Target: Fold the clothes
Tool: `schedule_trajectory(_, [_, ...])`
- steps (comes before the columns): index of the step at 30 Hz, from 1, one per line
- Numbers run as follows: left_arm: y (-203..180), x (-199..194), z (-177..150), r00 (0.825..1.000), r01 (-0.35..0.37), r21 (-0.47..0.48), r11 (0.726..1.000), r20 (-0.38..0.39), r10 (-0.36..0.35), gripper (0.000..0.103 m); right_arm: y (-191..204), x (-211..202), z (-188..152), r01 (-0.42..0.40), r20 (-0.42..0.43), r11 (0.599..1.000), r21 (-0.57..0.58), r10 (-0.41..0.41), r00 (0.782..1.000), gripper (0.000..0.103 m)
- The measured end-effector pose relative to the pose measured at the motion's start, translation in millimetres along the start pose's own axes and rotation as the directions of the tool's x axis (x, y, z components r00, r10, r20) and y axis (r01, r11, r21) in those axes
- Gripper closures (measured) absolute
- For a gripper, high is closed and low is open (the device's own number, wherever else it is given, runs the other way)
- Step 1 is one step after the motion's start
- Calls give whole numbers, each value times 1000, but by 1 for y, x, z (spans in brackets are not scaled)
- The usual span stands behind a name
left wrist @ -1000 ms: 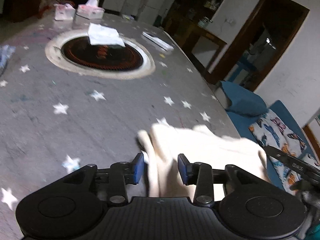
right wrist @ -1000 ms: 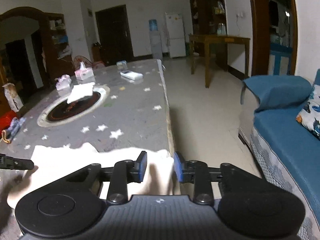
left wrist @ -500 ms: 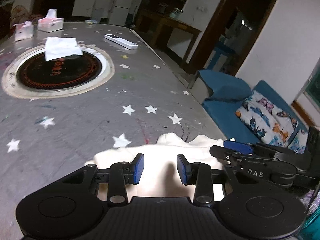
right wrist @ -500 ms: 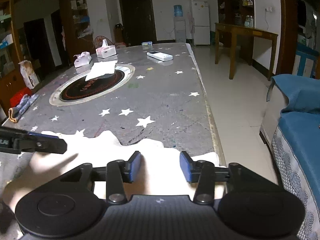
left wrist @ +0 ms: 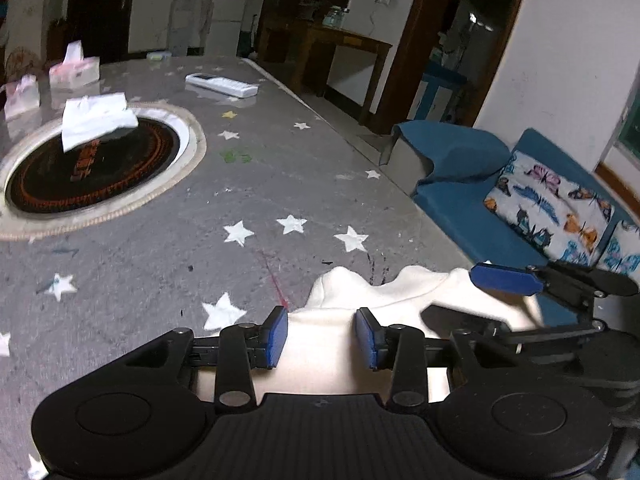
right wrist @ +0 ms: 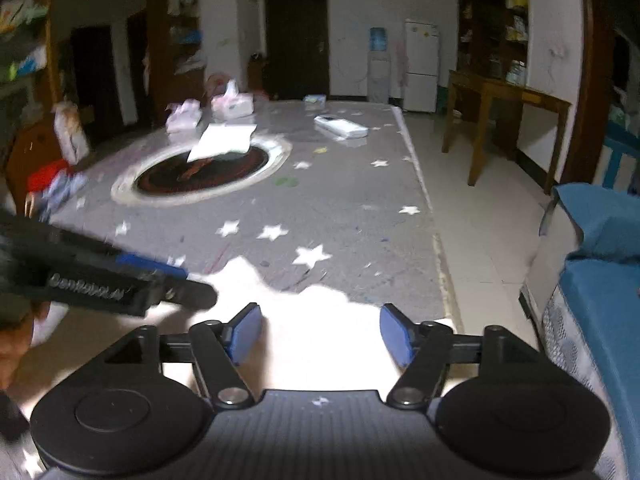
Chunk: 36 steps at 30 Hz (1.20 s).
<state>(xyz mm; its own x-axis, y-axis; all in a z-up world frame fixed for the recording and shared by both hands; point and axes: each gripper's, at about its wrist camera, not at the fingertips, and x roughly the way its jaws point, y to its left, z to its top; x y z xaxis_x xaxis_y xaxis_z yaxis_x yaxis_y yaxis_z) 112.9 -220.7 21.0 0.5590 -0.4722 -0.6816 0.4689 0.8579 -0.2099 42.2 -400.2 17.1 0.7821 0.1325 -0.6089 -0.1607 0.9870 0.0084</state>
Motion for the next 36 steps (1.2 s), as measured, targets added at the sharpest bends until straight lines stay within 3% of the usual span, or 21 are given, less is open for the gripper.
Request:
schedule_trajectory(2, [-2,0,0,1000,-9,14,1000,-1,9,60,5,5,-3,17,-22,999,-34,-18,1000,34])
schedule_trajectory(6, [1,-15,-1,1000,5,-16,1000,15,-5,60,7,-13,0,22,13,999,-31,-22,1000,33])
schedule_trajectory(15, [-20,-66,-39,999,43,15,999,25,-44,52,20,-73,-26,-5,29,1000,-9,6,1000,17])
schedule_trajectory(20, [-31,-91,-65,999,45,26,999,29,-45,37,32,-97,-46,2,24,1000,11,-2,1000,11])
schedule_trajectory(22, [-34,-99,-74,999,34,18,999,34,-35,30,34,-105,-55,8,25,999,37,-9,1000,3])
schedule_trajectory(24, [-36,-106,-84,999,27,19,999,39,-28,28,36,-111,-62,15,27,998,55,-17,1000,2])
schedule_trajectory(32, [-44,-125,-108,998,-1,35,999,70,-1,3,46,-129,-80,49,26,997,66,-51,998,0])
schedule_trajectory(36, [-45,-129,-115,997,-15,32,999,74,13,0,51,-132,-86,58,16,996,61,-59,998,0])
